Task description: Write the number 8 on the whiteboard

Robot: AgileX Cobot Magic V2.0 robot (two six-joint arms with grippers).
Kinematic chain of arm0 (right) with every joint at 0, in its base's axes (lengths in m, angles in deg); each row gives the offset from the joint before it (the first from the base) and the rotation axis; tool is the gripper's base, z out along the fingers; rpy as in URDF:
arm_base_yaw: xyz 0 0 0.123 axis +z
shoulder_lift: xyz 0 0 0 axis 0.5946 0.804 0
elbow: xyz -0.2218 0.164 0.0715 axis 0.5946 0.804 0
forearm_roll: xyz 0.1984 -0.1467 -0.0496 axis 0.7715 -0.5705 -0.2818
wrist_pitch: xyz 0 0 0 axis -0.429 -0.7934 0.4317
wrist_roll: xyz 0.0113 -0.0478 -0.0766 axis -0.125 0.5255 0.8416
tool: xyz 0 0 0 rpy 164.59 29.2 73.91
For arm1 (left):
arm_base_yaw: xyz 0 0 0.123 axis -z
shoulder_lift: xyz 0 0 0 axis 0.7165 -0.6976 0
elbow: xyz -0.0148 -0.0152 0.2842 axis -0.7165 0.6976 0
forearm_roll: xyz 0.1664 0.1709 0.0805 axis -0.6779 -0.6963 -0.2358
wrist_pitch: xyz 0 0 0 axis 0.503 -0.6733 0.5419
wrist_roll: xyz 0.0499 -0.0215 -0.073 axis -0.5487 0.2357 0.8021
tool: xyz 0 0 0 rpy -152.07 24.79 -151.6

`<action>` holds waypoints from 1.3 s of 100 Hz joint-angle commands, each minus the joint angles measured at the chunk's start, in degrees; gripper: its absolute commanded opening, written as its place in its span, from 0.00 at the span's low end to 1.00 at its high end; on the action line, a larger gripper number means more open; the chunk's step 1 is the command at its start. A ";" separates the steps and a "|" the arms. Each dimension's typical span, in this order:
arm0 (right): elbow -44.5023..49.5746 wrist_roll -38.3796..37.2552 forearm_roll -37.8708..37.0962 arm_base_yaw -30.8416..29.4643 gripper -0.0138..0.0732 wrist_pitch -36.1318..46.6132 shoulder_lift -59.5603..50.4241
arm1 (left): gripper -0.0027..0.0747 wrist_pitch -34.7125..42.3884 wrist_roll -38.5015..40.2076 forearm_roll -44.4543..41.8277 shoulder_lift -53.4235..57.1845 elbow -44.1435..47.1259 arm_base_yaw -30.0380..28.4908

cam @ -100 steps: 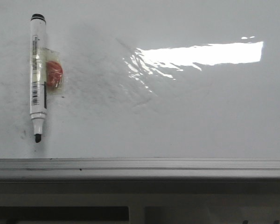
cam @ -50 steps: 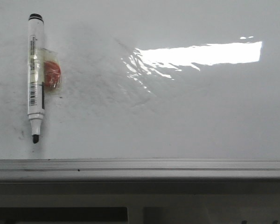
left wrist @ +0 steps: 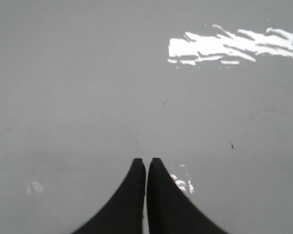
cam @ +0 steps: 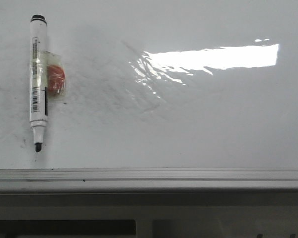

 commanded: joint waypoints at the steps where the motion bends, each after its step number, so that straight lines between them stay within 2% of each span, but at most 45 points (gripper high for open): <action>1: -4.30 -0.28 1.75 0.21 0.09 -2.19 3.09 | 0.01 4.70 0.62 0.66 -3.43 -4.05 0.02; 9: -5.25 -0.28 1.75 0.21 0.09 -5.50 4.24 | 0.02 5.27 0.62 1.35 -4.83 -4.75 0.02; 15: -5.25 -0.28 1.75 0.21 0.09 -5.77 4.48 | 0.10 5.40 0.62 3.59 -5.66 -4.75 0.02; 20: -5.12 -0.28 1.75 0.21 0.09 -5.78 4.48 | 0.19 5.67 0.62 5.58 -6.29 -4.62 0.02; 25: -5.12 -0.28 1.75 0.21 0.09 -5.49 4.48 | 0.36 7.03 0.62 5.87 -7.07 -4.26 0.02; 27: -5.12 -0.28 1.75 0.21 0.09 -5.38 4.48 | 0.38 7.52 0.62 5.87 -7.05 -4.25 0.02; 31: -5.12 -0.28 2.09 0.21 0.09 -5.39 4.48 | 0.49 9.47 0.62 6.09 -7.68 -4.03 0.02; 38: -5.12 -0.28 3.86 0.53 0.09 -6.10 4.48 | 0.58 12.76 0.45 6.38 -8.93 -3.90 0.02; 51: -5.12 -0.28 7.43 3.13 0.09 -9.30 4.48 | 0.54 16.72 -0.20 3.68 -11.36 -4.17 1.11; 62: -5.12 -0.28 7.81 7.93 0.09 -11.77 4.48 | 0.51 17.17 -0.20 3.45 -13.97 -4.79 5.81; 81: -5.12 1.17 7.81 15.71 0.09 -11.29 4.48 | 0.51 19.51 -0.20 -0.42 -20.16 -4.79 23.69; 89: -5.12 1.17 7.81 18.27 0.09 -11.29 4.48 | 0.51 21.37 0.62 1.83 -23.08 -4.79 31.66; 103: -5.12 1.17 7.81 20.35 0.09 -11.01 4.48 | 0.51 27.73 0.60 8.47 -28.79 -4.79 41.45; 130: -5.12 1.17 7.81 20.46 0.09 -11.04 4.48 | 0.51 39.53 0.60 12.51 -41.86 -5.68 48.24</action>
